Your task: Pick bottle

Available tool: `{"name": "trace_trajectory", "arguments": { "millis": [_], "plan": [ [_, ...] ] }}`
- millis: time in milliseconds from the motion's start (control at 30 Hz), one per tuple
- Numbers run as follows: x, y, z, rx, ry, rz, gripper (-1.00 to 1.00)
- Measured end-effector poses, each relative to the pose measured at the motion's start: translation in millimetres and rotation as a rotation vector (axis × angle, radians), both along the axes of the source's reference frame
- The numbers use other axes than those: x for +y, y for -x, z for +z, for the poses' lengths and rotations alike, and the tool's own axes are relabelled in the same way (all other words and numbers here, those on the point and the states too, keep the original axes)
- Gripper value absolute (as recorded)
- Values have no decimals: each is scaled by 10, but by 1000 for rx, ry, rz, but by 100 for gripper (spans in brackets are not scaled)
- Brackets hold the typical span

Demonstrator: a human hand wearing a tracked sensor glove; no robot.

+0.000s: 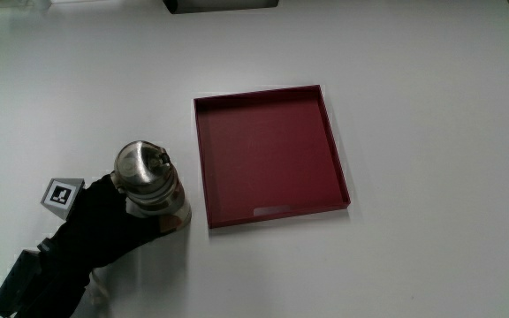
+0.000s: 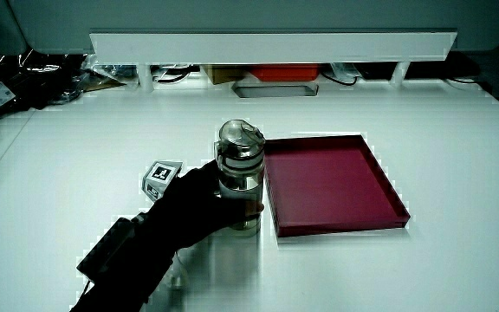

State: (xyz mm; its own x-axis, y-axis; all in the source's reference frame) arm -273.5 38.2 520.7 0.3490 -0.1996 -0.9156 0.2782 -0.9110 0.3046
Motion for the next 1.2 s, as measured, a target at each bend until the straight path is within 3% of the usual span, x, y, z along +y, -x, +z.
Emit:
{"name": "trace_trajectory", "arguments": {
  "millis": [167,300,333,367,433,567,633,667,733,767,867,967,1000,1033,1067,1100,1133,1167,1200],
  "plan": [
    [47,21,-21,-45,-73,-35,68],
    [82,-6,-64,-24,-126,-63,89],
    [85,-3,-59,-48,-142,-59,95],
    [92,-11,-68,-46,-129,-60,100],
    [95,-8,-70,-58,-130,-57,100],
    [80,-29,-155,-21,-135,-66,100],
    [49,-10,-168,-65,-175,-46,100],
    [29,-42,-231,-27,-160,-54,100],
    [-6,-34,-290,-56,-183,-47,100],
    [-20,-47,-328,-33,-180,-57,100],
    [-81,-83,-435,-58,-218,-63,100],
    [-145,-126,-490,-100,-231,-73,100],
    [-166,-125,-476,-154,-222,-75,100],
    [-196,-125,-470,-253,-217,-59,100],
    [-230,-183,-509,-198,-224,-67,100],
    [-260,-222,-542,-234,-207,-73,100],
    [-298,-291,-589,-154,-221,-72,100],
    [-327,-309,-590,-204,-219,-65,100],
    [-365,-365,-623,-185,-229,-66,100]
  ]
}}
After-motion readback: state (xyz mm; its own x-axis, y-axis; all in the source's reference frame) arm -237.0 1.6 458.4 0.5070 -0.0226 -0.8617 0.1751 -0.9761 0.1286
